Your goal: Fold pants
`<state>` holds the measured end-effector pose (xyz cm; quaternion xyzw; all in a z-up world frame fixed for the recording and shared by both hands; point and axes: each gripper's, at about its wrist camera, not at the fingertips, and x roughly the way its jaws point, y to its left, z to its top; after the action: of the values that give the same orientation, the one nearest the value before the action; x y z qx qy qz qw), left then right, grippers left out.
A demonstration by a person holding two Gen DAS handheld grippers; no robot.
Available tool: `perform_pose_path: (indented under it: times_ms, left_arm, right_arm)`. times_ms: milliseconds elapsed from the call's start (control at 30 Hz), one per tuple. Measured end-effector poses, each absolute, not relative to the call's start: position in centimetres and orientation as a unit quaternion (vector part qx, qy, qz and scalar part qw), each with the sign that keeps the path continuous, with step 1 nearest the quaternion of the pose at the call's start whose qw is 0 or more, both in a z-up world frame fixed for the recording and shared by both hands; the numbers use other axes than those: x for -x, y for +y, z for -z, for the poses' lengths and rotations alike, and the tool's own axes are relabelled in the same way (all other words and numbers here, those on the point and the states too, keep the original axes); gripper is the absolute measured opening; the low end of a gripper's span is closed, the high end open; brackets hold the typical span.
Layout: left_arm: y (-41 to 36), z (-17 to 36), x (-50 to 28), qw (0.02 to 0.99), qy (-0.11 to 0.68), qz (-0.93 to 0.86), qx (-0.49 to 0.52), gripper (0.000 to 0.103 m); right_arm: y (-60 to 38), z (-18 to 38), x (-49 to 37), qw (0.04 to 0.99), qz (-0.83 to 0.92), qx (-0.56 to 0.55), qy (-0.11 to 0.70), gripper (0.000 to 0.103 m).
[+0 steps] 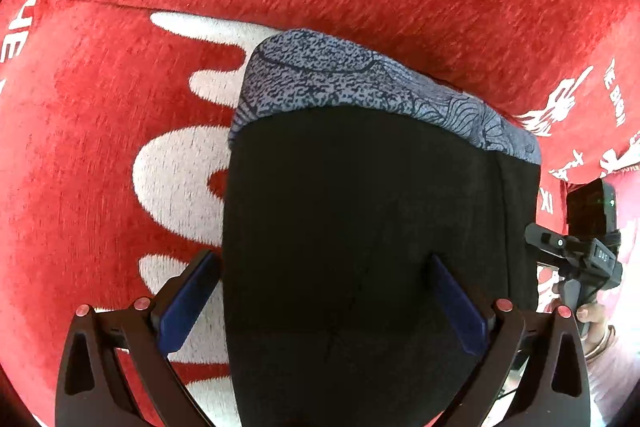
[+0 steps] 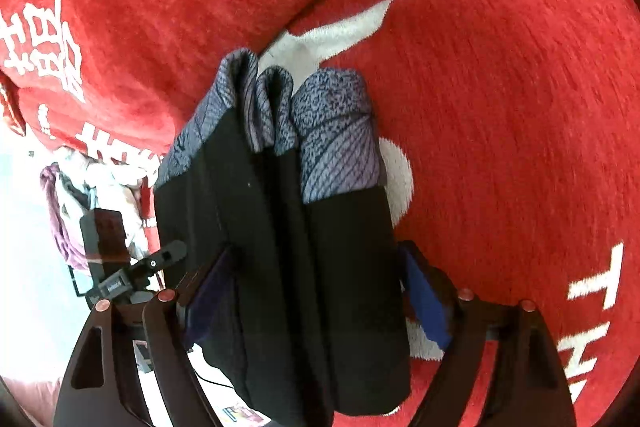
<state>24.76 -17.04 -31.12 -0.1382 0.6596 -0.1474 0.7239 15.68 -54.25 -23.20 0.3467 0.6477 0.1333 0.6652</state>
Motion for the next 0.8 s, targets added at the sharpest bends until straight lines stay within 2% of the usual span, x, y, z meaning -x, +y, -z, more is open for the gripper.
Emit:
perform_pose_path:
  times_ms: [67,100,233,400,700,800]
  left_arm:
    - [-17.2,30.8,-24.5,0.728,0.654,0.152,0.142,0.098]
    - [-17.1,30.5,-24.3,0.728,0.648,0.165,0.155,0.082]
    - [-17.2,28.8,-23.5,0.74,0.628,0.182,0.156,0.062]
    - [-16.7,27.2,-23.0,0.742,0.623,0.191,0.157,0.056]
    - [-13.3,23.8,-18.5,0.744,0.627,0.186,0.136,0.056]
    - [-11.8,24.1,-16.4,0.746,0.633,0.165,0.122,0.056]
  right_arm:
    - [-54.2,23.0,-15.6,0.662,-0.136,-0.347,0.65,0.069]
    - [-54.3,22.9,-15.5,0.66,-0.136,-0.354,0.648,0.063]
    - [-54.6,22.1,-14.7,0.664,-0.137,-0.374,0.633,0.052]
    - [-55.5,21.0,-13.8,0.66,-0.142,-0.407,0.616,0.045]
    - [-53.3,19.6,-9.4,0.634,-0.163,-0.433,0.62,0.044]
    - [-51.4,19.9,-7.4,0.622,-0.165,-0.444,0.624,0.044]
